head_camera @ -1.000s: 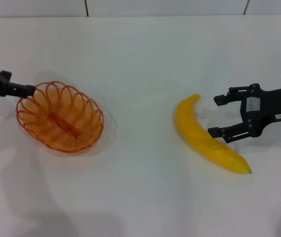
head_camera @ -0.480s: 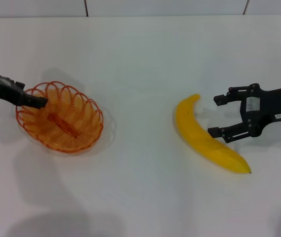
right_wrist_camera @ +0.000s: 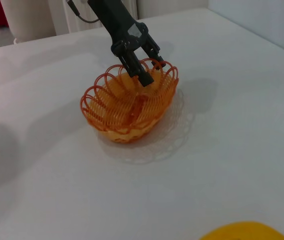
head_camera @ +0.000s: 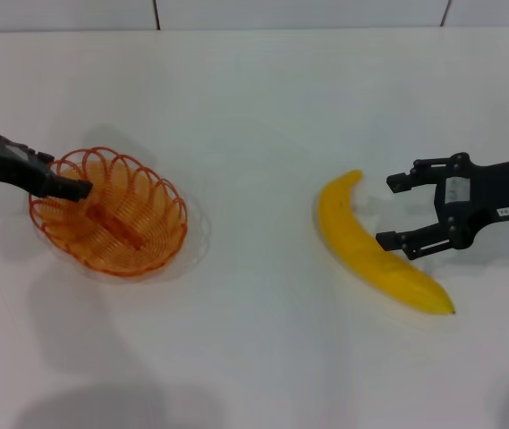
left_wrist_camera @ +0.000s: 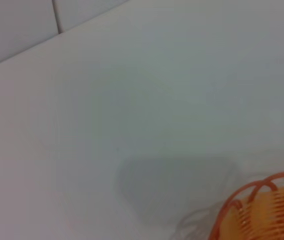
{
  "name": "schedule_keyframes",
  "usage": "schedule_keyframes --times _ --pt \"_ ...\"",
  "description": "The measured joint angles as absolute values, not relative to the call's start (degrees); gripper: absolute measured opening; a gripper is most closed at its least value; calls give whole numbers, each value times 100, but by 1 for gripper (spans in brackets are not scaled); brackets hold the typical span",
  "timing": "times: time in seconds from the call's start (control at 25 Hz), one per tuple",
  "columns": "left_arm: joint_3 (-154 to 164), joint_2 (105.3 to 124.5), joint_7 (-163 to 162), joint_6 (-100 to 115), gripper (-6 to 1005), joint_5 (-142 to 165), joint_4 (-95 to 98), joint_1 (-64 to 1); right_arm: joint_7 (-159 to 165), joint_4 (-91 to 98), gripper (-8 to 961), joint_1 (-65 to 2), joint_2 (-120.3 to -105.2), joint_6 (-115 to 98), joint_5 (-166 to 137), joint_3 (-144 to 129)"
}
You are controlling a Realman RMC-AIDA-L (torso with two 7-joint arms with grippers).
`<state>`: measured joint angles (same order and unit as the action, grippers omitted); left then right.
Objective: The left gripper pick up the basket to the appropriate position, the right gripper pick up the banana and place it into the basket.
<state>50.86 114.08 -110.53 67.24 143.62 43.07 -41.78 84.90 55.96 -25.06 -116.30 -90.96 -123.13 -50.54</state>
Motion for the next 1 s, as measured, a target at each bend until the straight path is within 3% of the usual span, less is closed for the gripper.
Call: schedule_keyframes --times 0.16,0.36,1.0 --pt "5066 11408 -10975 6715 852 14356 4306 -4180 8490 5596 900 -2506 -11628 -9096 -12313 -5040" --pt "5066 11423 -10901 6710 642 14355 4306 -4176 8490 5597 900 -2505 -11628 -9096 -12311 -5023" --pt "5077 11475 -10813 6742 157 14304 4348 -4144 8490 5599 899 -2502 -11628 -9097 -12313 -5013"
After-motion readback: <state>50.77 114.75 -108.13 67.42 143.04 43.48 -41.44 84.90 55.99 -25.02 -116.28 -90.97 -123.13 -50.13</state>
